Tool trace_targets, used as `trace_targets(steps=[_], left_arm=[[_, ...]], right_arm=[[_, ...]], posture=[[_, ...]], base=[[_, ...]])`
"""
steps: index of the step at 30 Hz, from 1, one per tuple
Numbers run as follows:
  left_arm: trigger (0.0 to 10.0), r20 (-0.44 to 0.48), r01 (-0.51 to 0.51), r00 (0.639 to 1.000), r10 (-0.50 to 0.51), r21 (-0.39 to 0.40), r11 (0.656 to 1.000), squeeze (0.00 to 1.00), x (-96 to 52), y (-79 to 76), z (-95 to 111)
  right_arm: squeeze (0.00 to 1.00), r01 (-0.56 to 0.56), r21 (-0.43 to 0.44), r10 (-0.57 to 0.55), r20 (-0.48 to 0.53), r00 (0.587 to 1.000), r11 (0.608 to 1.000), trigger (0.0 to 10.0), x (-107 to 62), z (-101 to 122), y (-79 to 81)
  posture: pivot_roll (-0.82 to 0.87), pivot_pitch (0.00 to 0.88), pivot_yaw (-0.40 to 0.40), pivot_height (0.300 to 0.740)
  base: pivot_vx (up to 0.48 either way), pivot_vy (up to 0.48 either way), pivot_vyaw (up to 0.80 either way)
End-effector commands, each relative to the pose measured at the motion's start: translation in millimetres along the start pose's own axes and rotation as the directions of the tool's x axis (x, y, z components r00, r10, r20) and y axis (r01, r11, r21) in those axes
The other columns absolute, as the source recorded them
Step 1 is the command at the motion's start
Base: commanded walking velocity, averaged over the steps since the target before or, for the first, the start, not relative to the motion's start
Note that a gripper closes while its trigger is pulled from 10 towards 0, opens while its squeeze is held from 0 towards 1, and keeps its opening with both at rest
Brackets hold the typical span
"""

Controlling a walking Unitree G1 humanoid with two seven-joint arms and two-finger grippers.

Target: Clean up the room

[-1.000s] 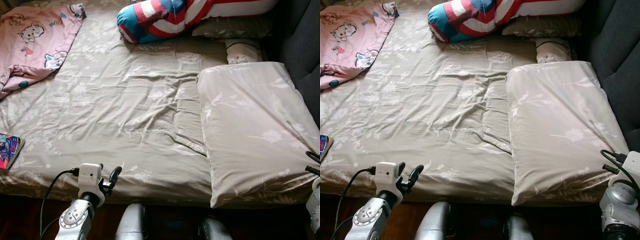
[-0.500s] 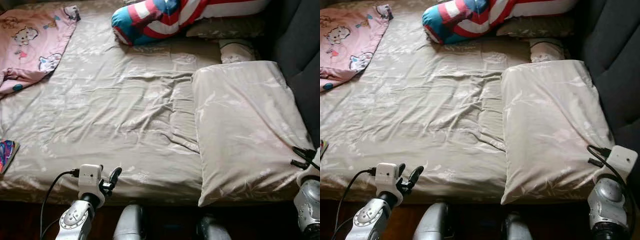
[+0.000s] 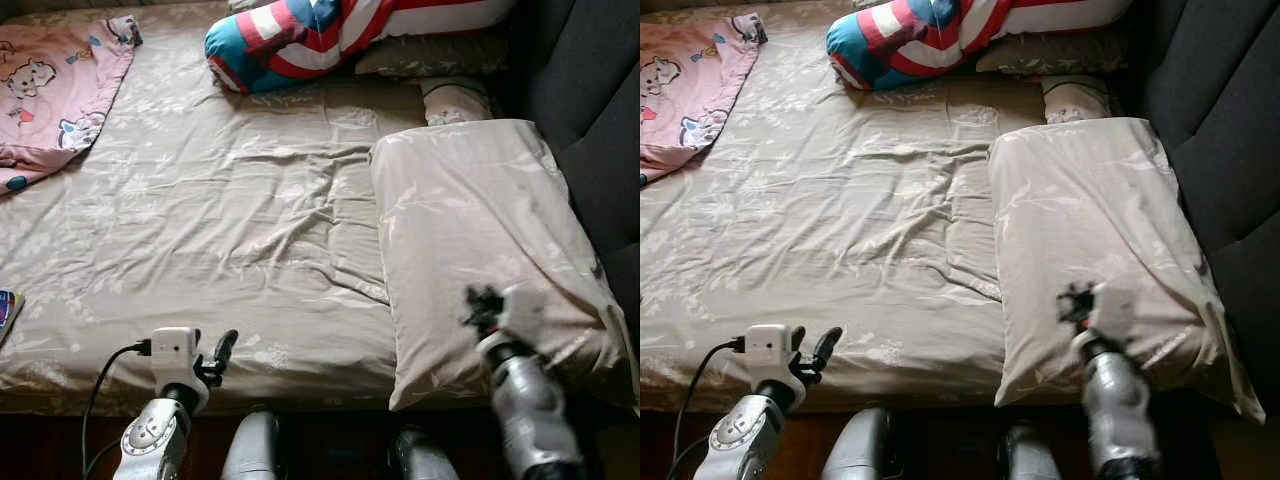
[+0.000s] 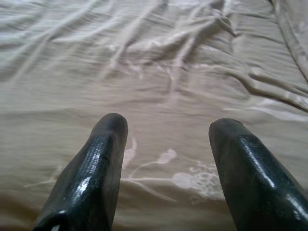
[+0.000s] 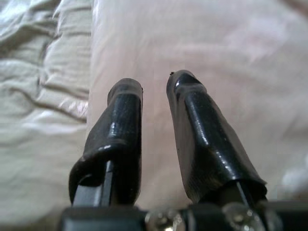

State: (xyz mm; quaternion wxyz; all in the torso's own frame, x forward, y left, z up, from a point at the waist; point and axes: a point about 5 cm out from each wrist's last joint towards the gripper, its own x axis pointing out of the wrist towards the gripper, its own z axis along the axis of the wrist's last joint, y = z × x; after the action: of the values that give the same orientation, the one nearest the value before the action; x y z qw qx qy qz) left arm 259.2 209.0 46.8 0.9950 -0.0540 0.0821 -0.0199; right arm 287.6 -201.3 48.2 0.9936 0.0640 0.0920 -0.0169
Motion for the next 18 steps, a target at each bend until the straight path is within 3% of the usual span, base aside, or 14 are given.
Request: trace_targets(steps=[1, 4, 8, 12, 18], left_arm=[[10.0, -0.034, -0.035, 0.999, 0.034, -0.03, 0.999, 0.0, -4.5, 3.8, -10.8], [10.0, -0.04, -0.04, 0.998, 0.038, -0.035, 0.999, 0.0, -3.8, 3.5, -12.8], [10.0, -0.059, -0.043, 0.997, 0.041, -0.034, 0.999, 0.0, -3.3, 5.5, -17.4], [10.0, -0.121, -0.039, 0.992, 0.036, -0.026, 0.999, 0.0, -4.5, 8.6, -29.9], [10.0, -0.159, -0.046, 0.986, 0.043, -0.011, 0.999, 0.0, -3.5, 10.3, -37.0]], right_arm=[[0.0, -0.001, 0.042, 0.002, -0.025, 1.0, 0.999, 10.0, -9.0, -9.5, -3.9], [0.0, 0.022, 0.018, -0.021, -0.031, 0.999, 1.0, 10.0, -11.4, -13.5, -10.0], [0.0, 0.106, 0.062, -0.103, -0.056, 0.993, 0.992, 10.0, -13.1, -20.6, -22.5], [0.0, 0.075, 0.085, -0.066, -0.103, 0.992, 0.994, 10.0, -22.2, -39.5, -8.3], [0.0, 0.118, 0.085, -0.102, -0.179, 0.979, 0.989, 10.0, -30.8, -61.6, -9.7]], posture=[[0.02, 0.246, 0.015, 0.661], [0.02, 0.236, 0.019, 0.666], [0.02, 0.222, 0.025, 0.691], [0.01, 0.206, 0.028, 0.726], [0.01, 0.191, 0.032, 0.74]], base=[[0.0, 0.0, 0.0], [0.0, 0.0, 0.0], [0.0, 0.0, 0.0], [0.0, 0.0, 0.0], [0.0, 0.0, 0.0]])
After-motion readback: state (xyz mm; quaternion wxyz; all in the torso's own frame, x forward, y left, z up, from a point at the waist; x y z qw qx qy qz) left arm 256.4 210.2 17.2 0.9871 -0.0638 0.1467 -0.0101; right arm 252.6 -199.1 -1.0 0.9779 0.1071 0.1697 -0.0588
